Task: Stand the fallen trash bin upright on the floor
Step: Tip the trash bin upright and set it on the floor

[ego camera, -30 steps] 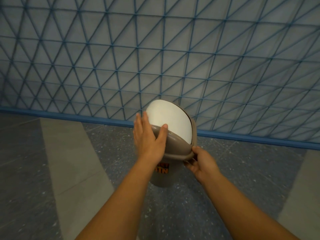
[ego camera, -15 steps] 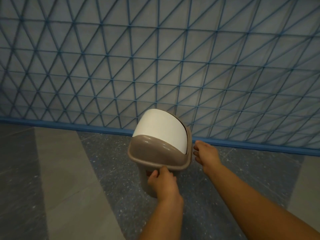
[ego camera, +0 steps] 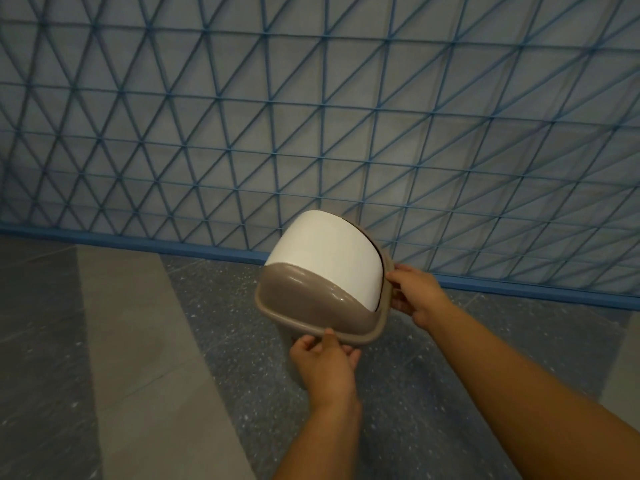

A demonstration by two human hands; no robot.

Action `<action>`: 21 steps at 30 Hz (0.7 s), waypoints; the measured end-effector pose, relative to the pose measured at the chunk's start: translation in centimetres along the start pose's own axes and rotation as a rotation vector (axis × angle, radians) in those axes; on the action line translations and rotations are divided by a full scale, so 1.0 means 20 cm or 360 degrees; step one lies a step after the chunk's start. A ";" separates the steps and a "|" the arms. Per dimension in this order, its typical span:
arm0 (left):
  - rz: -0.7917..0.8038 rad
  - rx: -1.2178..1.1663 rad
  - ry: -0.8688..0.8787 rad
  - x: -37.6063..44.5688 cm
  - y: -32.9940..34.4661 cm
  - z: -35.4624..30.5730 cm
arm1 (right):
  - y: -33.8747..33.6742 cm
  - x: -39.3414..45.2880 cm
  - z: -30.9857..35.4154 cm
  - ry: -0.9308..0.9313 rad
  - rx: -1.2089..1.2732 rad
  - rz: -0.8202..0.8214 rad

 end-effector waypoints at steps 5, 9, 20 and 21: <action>-0.0075 0.0186 0.0203 0.10 -0.07 -0.15 | -0.03 -0.16 -0.09 -0.0056 0.0001 0.0187; -0.0036 0.0288 0.0240 0.16 -0.10 -0.28 | 0.00 -0.26 -0.17 -0.0093 0.0133 0.0193; 0.0189 0.0514 0.0127 0.18 -0.16 -0.32 | -0.07 -0.16 -0.01 -0.0059 -0.0056 -0.0196; 0.0197 0.0528 0.0138 0.17 -0.15 -0.31 | -0.07 -0.15 0.02 -0.0085 -0.0081 -0.0196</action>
Point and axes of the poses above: each hand's wrist, its own x-axis towards the middle knuckle, its own y-axis out of the palm, z = x × y, the point moved 1 cm from there along x, towards the middle knuckle, and after that the axes turned 10 degrees about -x, right-handed, at the moved point
